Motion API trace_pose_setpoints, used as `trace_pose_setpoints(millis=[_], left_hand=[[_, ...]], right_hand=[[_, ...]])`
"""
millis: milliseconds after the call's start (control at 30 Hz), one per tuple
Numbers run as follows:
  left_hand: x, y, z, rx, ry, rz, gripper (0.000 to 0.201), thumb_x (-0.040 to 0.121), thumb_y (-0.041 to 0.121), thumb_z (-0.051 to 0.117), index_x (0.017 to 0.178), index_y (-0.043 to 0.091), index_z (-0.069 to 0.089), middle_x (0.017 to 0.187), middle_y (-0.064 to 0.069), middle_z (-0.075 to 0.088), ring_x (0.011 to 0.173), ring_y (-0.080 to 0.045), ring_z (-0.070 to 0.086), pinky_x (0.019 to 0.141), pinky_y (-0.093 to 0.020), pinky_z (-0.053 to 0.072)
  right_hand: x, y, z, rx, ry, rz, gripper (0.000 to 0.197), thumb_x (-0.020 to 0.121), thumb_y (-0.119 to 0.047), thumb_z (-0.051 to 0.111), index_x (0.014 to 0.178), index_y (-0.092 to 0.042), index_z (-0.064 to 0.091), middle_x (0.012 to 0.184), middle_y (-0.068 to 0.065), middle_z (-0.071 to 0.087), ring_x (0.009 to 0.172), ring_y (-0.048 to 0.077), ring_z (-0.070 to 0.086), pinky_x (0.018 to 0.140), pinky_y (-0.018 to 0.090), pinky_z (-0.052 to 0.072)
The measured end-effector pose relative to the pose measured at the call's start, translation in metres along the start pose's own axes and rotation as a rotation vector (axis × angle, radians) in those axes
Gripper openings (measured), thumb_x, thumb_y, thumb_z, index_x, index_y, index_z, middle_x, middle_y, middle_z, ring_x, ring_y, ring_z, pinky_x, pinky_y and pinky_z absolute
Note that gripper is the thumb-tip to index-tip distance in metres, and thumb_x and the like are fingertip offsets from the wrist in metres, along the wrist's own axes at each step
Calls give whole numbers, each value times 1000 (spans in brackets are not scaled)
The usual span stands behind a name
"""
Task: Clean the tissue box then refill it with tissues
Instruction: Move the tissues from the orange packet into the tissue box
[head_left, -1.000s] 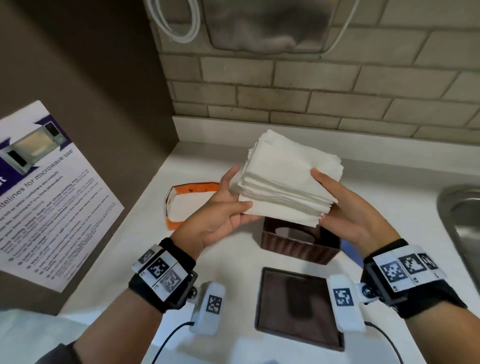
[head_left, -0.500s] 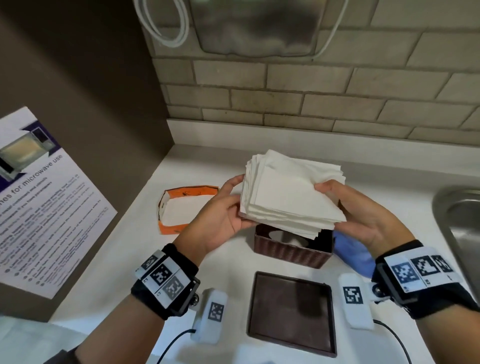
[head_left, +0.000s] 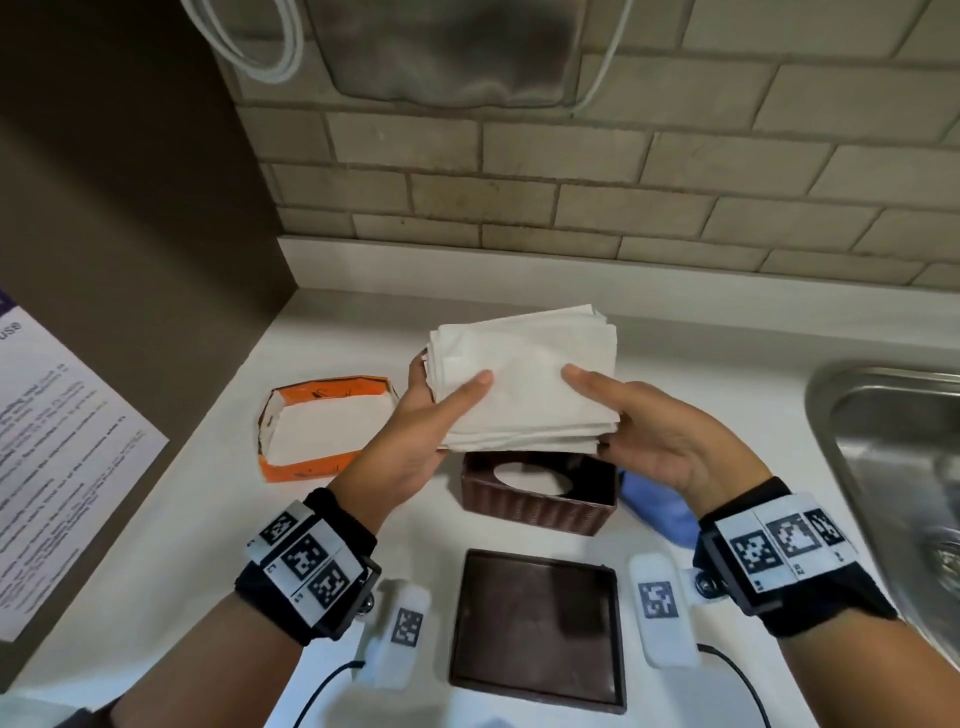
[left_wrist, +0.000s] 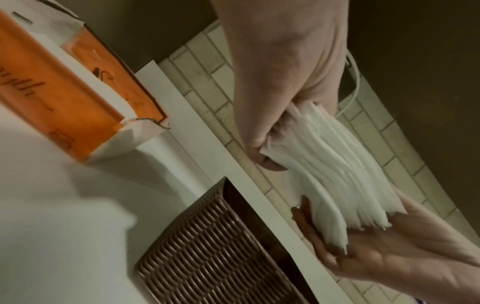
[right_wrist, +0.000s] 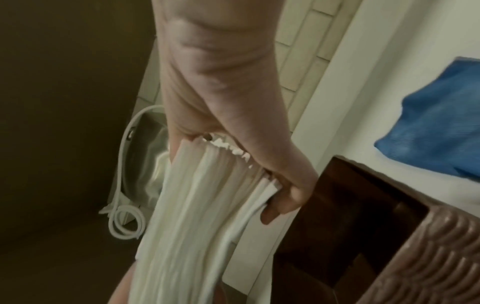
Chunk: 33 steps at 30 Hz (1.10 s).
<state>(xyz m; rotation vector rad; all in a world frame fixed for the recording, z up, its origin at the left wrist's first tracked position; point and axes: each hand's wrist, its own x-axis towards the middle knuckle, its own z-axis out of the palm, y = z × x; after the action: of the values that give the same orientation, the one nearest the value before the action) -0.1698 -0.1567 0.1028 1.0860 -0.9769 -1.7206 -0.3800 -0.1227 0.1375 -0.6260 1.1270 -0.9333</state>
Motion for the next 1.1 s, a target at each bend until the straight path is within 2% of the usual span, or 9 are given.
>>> trace_pose_setpoints(millis=[133,233,367,533,700,767,833,933,1100], left_hand=[[1,-2,6,113,-52,31,63,94,19,61,144,32,24,122,5,67,112,-11,67,102,-36,52],[3,-8,12,221,-27,57,58,92,32,63,135,42,24,132,3,62,122,-16,61,110,-39,45],[2,-11,21,413,-42,146,52,100,29,51,134,41,13,126,10,54,105,5,55,79,1,45],[6,-25,23,603,-15,132,57,101,30,48,142,25,10,113,-1,58,92,-5,59,74,-2,45],[12,-23,25,707,97,46,41,99,16,47,121,25,15,66,-1,44,54,-15,44,46,-11,33],[10,-22,26,762,105,78,38,98,11,46,114,24,14,60,1,34,47,-13,34,38,-10,27],[7,-23,28,830,99,108,33,99,9,44,111,20,15,60,1,34,45,-12,32,36,-11,26],[5,-29,32,962,88,139,22,101,10,41,106,18,20,63,0,39,50,-16,40,42,-17,32],[6,-34,36,1200,-13,65,19,101,11,34,115,16,45,103,-12,55,87,-27,54,78,-34,46]], right_hand=[[-3,3,-5,-118,35,-164,39,86,2,59,125,-3,56,118,16,69,107,27,66,91,33,55],[-7,8,-9,-182,67,-214,46,87,-1,61,131,-11,51,122,10,68,114,26,64,99,38,49],[-17,18,-16,-324,73,-232,57,90,-16,64,139,-25,37,128,-2,63,115,14,62,97,29,50],[-24,31,-11,-375,183,-163,26,96,-17,54,121,-20,48,105,-11,66,93,0,64,72,11,52],[-18,32,-3,-548,275,-97,11,94,-25,52,88,-18,56,97,1,67,89,17,63,88,36,51],[-13,33,-4,-645,318,-50,26,79,-28,53,73,-3,51,76,7,50,73,24,48,72,48,46],[-7,35,-5,-751,351,-8,27,77,-26,51,63,-6,40,69,9,36,67,25,36,63,40,34],[2,35,-9,-932,389,1,30,91,-17,48,64,-11,38,62,1,35,58,17,35,57,30,29],[18,28,-3,-1307,400,60,27,98,-17,44,110,5,53,81,9,54,80,23,49,62,29,35]])
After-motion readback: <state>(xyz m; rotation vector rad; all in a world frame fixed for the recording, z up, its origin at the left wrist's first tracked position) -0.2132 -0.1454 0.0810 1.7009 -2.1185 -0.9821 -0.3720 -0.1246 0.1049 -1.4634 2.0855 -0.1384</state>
